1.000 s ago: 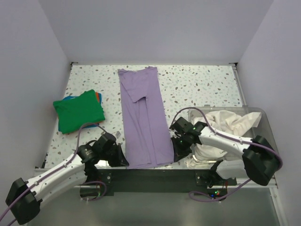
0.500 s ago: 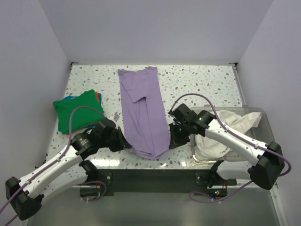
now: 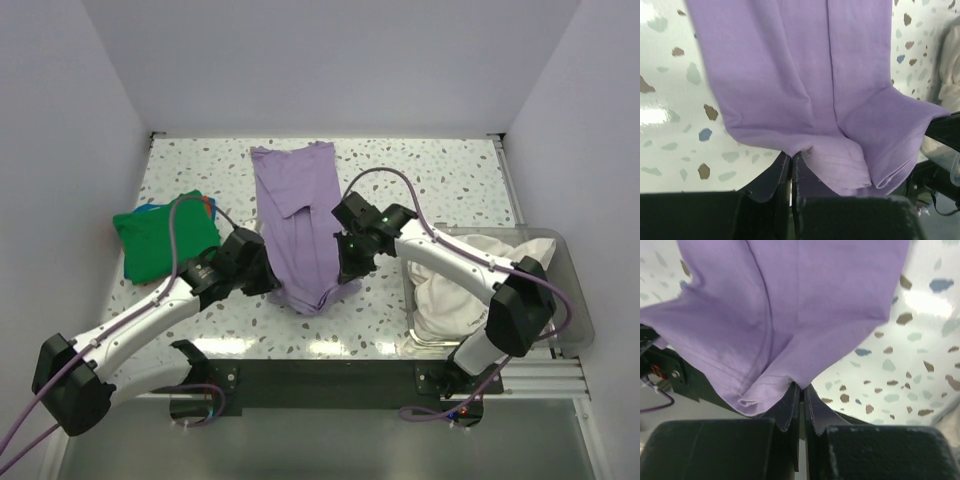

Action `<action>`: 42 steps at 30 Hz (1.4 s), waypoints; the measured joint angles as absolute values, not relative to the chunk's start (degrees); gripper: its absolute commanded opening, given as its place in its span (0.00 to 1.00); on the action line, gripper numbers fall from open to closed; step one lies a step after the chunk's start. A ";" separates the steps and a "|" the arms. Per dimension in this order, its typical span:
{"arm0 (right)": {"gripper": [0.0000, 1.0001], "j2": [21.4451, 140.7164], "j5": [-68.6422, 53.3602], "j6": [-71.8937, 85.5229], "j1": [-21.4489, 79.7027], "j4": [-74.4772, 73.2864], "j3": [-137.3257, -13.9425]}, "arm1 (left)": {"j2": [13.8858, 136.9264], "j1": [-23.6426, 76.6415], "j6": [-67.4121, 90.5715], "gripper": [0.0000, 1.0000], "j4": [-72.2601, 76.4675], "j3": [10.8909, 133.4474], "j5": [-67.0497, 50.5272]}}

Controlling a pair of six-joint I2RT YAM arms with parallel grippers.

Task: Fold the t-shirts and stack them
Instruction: Fold the tshirt

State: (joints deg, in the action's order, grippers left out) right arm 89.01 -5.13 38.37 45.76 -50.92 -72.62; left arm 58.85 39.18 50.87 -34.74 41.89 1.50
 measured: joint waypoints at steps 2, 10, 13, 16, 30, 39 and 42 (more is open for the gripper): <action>0.00 91.31 -3.90 38.22 45.76 -50.59 -75.64 | 59.81 37.71 49.58 0.00 -33.58 42.04 1.78; 0.00 102.96 0.16 35.77 44.91 -50.43 -89.10 | 66.85 29.87 43.24 0.00 -26.81 44.40 1.23; 0.00 106.43 1.02 34.44 43.46 -50.61 -93.45 | 70.50 28.86 41.01 0.00 -24.36 46.28 0.71; 0.00 109.36 1.56 33.28 41.10 -50.63 -97.01 | 73.06 26.44 39.13 0.00 -22.17 47.53 0.23; 0.00 123.11 2.04 29.43 33.30 -50.57 -109.49 | 85.93 15.99 34.63 0.00 -14.09 53.28 -3.33; 0.00 129.16 2.00 28.21 31.09 -51.51 -116.81 | 90.17 12.36 33.43 0.00 -11.79 54.59 -5.04; 0.00 129.43 1.98 27.99 30.37 -52.03 -117.80 | 92.03 11.99 32.93 0.00 -10.87 55.70 -5.89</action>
State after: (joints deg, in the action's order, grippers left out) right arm 129.43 1.98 27.99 30.37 -52.03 -117.80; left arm 92.03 11.99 32.93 -10.87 55.70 -5.89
